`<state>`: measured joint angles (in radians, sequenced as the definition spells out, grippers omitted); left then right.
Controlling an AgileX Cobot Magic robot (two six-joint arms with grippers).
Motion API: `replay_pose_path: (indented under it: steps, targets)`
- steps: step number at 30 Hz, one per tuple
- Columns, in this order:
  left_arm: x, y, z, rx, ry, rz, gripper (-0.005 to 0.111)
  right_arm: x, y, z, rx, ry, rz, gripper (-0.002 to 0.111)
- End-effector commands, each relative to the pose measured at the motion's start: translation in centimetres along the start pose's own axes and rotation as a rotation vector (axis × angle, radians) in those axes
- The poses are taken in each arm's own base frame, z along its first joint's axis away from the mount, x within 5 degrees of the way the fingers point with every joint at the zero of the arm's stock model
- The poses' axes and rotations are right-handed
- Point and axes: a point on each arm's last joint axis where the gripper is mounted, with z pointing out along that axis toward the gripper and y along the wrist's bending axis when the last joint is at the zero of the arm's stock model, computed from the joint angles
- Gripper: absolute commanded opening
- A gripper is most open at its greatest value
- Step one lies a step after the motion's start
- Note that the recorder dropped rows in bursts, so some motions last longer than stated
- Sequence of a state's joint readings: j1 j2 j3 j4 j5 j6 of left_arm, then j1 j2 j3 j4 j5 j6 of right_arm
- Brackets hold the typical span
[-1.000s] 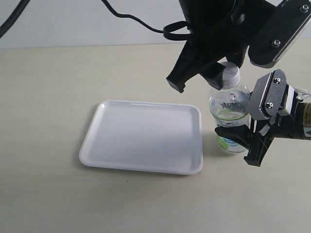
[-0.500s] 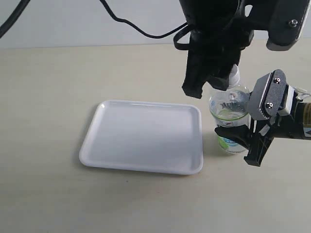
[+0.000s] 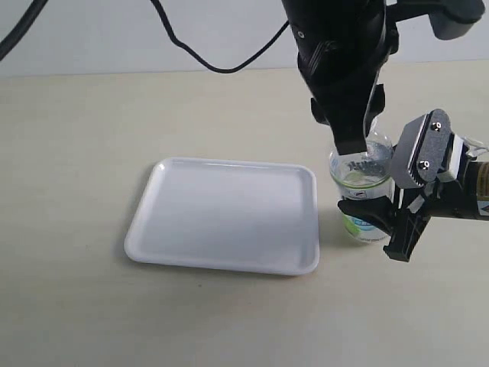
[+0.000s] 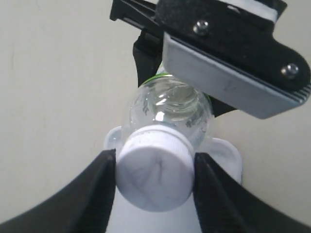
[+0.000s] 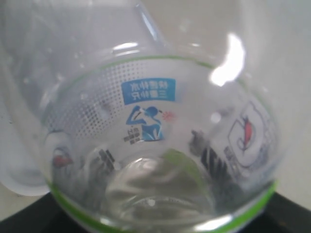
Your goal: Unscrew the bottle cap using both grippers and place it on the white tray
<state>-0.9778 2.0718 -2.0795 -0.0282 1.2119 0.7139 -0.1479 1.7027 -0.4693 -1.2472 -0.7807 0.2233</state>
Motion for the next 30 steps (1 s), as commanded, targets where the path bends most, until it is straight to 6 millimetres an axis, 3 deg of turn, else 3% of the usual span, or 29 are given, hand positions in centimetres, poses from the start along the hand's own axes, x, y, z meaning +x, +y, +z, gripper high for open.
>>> replay_pose_path:
  steps: [1, 13, 19, 25, 30]
  targets:
    - [-0.2, 0.2, -0.2, -0.029, -0.018, -0.148, 0.000, 0.5, 0.2, 0.0, -0.021, 0.035, -0.002, 0.000]
    - [-0.2, 0.3, -0.2, -0.029, -0.031, -0.541, 0.000, 0.5, 0.2, 0.0, -0.022, 0.033, -0.002, 0.000]
    - [-0.9, 0.8, -1.5, -0.045, -0.088, -0.735, 0.000, 0.4, 0.3, 0.0, -0.026, 0.015, -0.001, 0.000]
    - [-1.1, 0.9, -2.5, -0.042, -0.101, -0.855, 0.000, 0.3, 0.3, 0.0, -0.029, 0.004, -0.001, 0.000]
    - [-1.0, 0.8, -1.5, -0.028, -0.065, -0.915, 0.000, 0.3, 0.3, 0.0, -0.029, 0.005, 0.001, 0.000]
